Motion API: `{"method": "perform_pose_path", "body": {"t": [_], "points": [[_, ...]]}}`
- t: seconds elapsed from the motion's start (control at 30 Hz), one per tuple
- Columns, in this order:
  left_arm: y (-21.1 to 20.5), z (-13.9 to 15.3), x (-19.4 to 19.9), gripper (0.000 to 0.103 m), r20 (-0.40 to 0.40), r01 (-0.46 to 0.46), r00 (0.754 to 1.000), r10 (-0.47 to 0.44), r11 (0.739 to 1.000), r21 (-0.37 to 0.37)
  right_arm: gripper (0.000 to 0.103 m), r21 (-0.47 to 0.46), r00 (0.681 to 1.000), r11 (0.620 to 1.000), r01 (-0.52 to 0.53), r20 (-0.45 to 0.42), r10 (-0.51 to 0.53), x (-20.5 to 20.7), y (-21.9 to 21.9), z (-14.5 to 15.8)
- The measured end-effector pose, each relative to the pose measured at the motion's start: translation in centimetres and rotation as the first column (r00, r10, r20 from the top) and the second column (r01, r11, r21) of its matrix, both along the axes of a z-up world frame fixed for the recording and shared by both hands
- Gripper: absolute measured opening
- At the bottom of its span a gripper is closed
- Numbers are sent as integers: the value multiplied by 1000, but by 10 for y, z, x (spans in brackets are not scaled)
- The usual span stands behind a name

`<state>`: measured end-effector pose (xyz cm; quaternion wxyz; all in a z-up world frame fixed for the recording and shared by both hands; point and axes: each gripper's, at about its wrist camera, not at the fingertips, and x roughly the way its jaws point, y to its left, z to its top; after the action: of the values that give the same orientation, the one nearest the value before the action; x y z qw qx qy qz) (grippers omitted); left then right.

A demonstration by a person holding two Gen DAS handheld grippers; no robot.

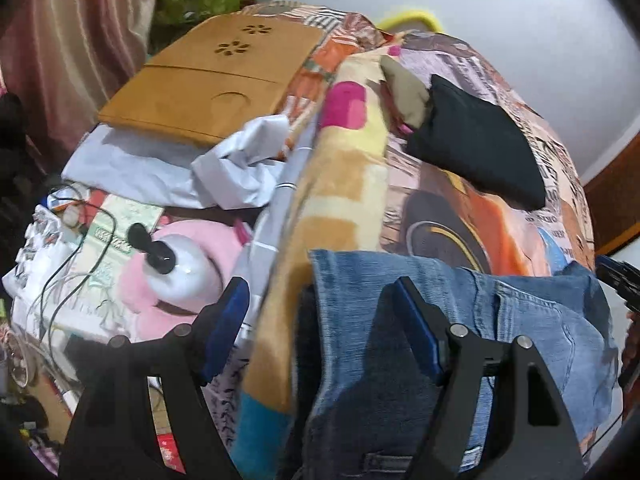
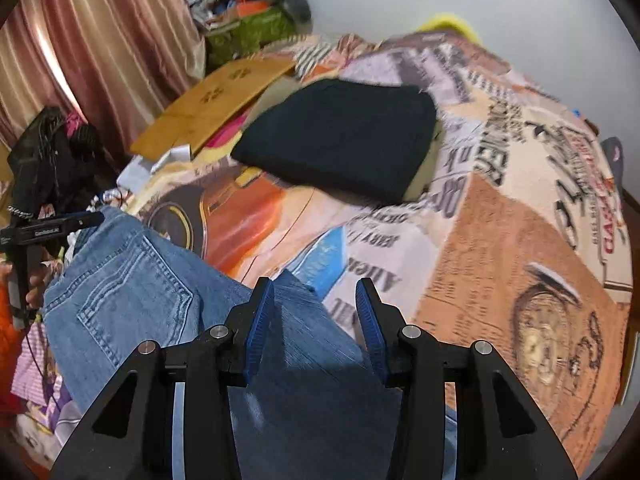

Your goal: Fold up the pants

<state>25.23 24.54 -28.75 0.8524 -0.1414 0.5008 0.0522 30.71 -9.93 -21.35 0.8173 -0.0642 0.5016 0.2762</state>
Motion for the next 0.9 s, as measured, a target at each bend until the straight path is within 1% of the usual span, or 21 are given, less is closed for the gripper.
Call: {"method": "perform_pose_path", "body": {"t": [0.07,0.1,0.13,0.17,0.23,0.3,0.37,0.4,0.43,0.47,0.5,0.53,0.57,0.6,0.67,0.7,0.73,0.8,0.9], "points": [[-10,0,1,69,0,22,1000,-22,1000,21,39,-15,1000,1000,-17,-26,17,3,8,-6],[-15,0,3,61,-4,35,999,-35,999,19,39,-23,999,999,-28,-37,27,5,12,-9],[-19,0,4,56,-6,54,999,-54,998,12,39,-30,998,999,-35,-45,34,7,15,-11],[-23,0,4,54,-4,62,998,-62,998,13,39,-35,998,998,-44,-52,42,9,18,-14],[-26,0,5,46,-8,72,997,-72,997,4,39,-31,996,998,-63,-69,61,13,23,-19],[-23,-7,8,42,-27,55,998,-56,998,-43,39,-23,992,997,-73,-103,70,19,24,-24],[-17,-20,11,37,-82,24,996,-33,994,-111,39,-18,988,997,-78,-137,74,21,26,-28],[-15,-23,11,32,-89,18,996,-31,990,-138,38,-14,987,997,-81,-139,78,20,27,-26],[-13,-22,9,30,-88,11,996,-25,987,-162,34,-14,987,996,-85,-138,83,17,27,-24],[-12,-20,7,28,-82,8,996,-23,984,-180,32,-19,988,996,-89,-128,86,16,27,-22],[-12,-19,5,21,-76,10,997,-25,982,-189,30,-22,988,995,-98,-119,94,13,27,-20],[-13,-16,2,16,-66,10,998,-23,981,-194,26,-26,989,994,-105,-106,101,9,28,-17],[-14,-14,1,15,-61,9,998,-21,981,-192,21,-27,992,994,-102,-80,100,5,27,-13],[-15,-11,-1,11,-51,8,999,-18,983,-182,19,-25,994,995,-96,-49,95,0,27,-8],[-18,-3,-5,7,-31,2,1000,-6,990,-140,16,-59,993,992,-114,16,115,-11,34,-2],[-19,2,-6,2,-18,-6,1000,4,995,-104,16,-84,990,989,-124,55,129,-17,38,1],[-19,7,-8,2,-2,-10,1000,9,997,-79,14,-108,986,985,-133,86,142,-22,41,2],[-17,16,-10,2,29,-13,999,16,996,-90,14,-128,981,982,-138,116,153,-26,43,2],[-15,30,-14,2,62,-16,998,21,997,-74,13,-102,985,987,-123,108,134,-19,37,4]]}}
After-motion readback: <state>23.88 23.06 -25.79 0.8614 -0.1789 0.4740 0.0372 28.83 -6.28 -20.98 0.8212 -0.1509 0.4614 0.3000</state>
